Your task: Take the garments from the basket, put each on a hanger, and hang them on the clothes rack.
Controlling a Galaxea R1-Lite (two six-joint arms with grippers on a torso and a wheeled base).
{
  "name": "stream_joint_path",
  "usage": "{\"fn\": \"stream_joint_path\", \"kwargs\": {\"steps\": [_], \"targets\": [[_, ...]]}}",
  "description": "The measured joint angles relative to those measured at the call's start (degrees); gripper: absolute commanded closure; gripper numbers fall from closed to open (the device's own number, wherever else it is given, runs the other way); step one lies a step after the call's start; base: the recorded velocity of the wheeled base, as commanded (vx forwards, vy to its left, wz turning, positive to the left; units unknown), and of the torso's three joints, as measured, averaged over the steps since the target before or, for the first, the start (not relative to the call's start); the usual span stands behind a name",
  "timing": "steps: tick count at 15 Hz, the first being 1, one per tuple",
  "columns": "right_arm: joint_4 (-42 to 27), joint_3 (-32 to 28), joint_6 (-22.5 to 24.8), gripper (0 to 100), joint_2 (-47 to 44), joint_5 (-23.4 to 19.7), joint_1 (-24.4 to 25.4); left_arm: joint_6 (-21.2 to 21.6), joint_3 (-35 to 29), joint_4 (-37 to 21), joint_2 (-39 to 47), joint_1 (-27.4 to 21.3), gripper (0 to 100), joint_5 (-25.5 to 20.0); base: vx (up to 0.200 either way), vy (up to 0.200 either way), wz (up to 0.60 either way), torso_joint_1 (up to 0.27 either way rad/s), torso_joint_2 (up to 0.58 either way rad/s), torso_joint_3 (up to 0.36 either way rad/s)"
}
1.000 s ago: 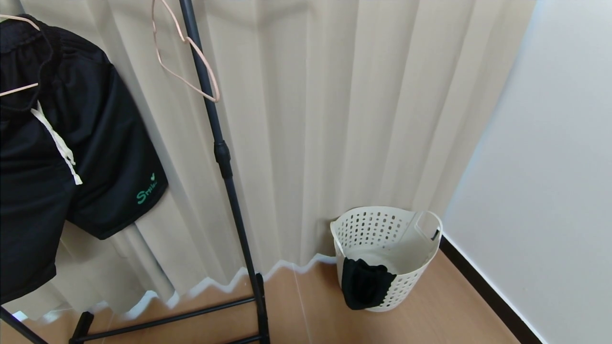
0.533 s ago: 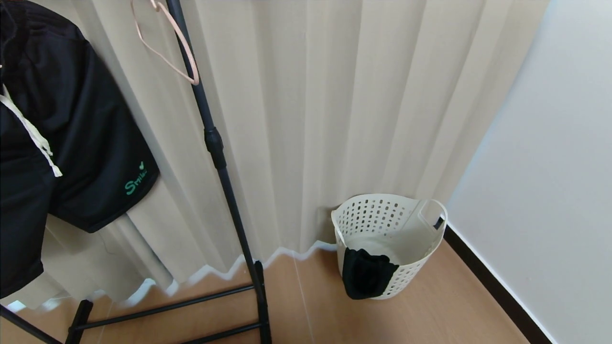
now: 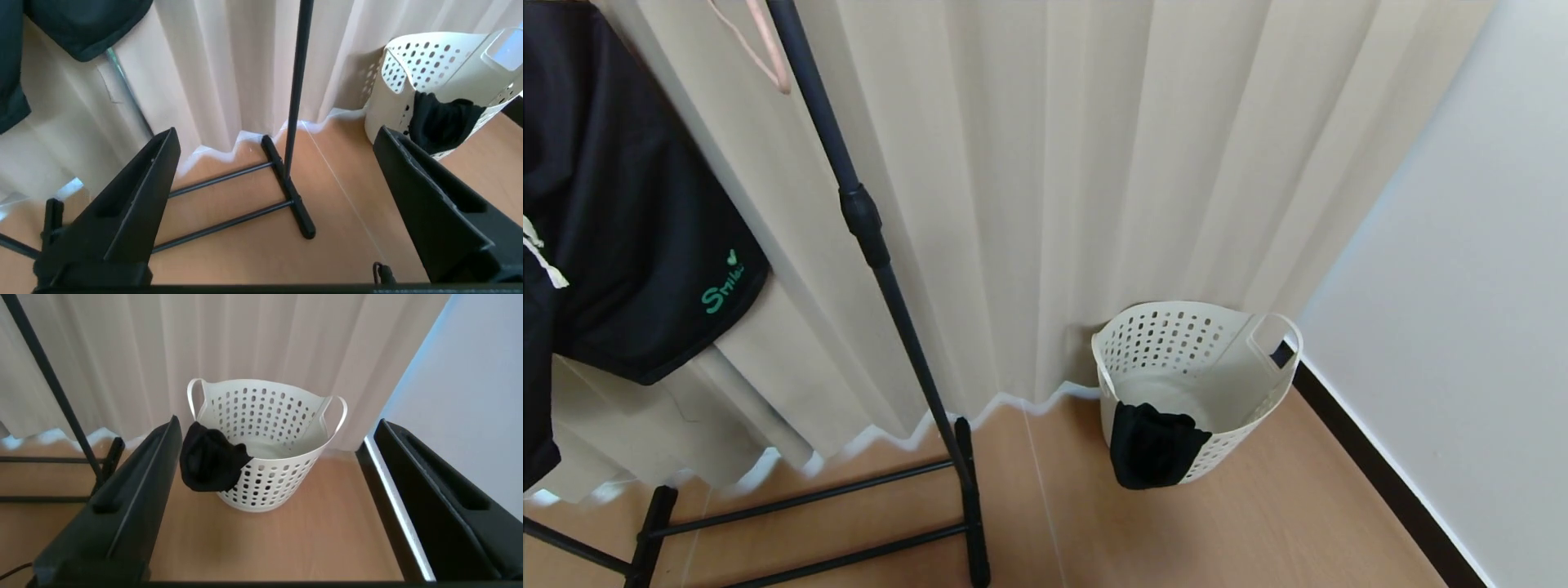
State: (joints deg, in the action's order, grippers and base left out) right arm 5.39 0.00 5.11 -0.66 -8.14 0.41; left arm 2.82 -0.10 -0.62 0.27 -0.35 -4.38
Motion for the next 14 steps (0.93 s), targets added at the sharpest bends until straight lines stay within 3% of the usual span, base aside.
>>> {"fn": "stream_joint_path", "kwargs": {"steps": [14], "targets": [[0.22,0.0,0.79,0,0.09,0.32,0.0,0.0,0.0,0.0,0.02,0.0,0,-0.02,0.0,0.0,0.0,0.003,0.01,-0.196]]}}
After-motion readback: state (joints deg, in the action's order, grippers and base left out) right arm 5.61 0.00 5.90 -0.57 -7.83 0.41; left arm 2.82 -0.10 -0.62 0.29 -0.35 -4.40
